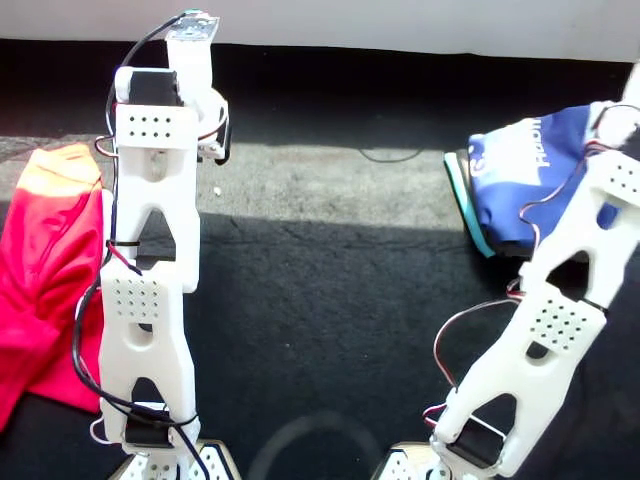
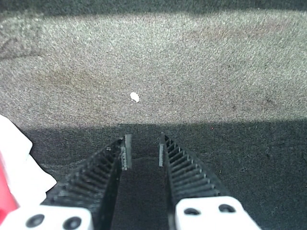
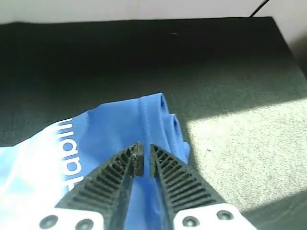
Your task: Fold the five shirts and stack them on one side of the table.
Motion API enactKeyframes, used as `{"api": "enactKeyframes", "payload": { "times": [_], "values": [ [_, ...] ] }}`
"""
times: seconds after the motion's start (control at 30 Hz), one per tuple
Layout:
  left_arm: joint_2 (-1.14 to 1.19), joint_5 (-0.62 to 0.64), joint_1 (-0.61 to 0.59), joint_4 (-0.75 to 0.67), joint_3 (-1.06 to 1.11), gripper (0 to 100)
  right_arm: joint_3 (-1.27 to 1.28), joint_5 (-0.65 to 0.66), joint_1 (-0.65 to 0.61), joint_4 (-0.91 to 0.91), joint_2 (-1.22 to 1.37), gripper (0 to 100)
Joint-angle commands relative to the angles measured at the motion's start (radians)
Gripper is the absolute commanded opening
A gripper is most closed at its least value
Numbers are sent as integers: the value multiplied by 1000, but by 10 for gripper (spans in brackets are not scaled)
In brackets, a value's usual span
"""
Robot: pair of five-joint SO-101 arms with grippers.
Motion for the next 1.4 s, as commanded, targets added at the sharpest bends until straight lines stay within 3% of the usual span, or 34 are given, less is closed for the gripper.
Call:
{"api": "enactKeyframes", "payload": {
  "times": [0.0, 0.27, 0.67, 0.93, 1.13, 1.37],
  "values": [
    [-76, 5, -12, 3, -30, 112, 85, 15, -28, -114, -45, 6],
    [-76, 5, -12, 3, -30, 112, 349, 15, 15, -456, -44, 6],
    [-81, 5, -12, 5, -30, 112, 372, 20, 18, -521, 108, 6],
    [-278, 5, -16, 9, 116, 112, 199, 2, 27, -400, 82, 6],
    [-478, 3, -16, 6, 364, 112, -68, -186, 28, -265, 33, 9],
    [-742, 2, -90, 5, 526, 114, -154, -189, 22, -260, 73, 9]
  ]
}}
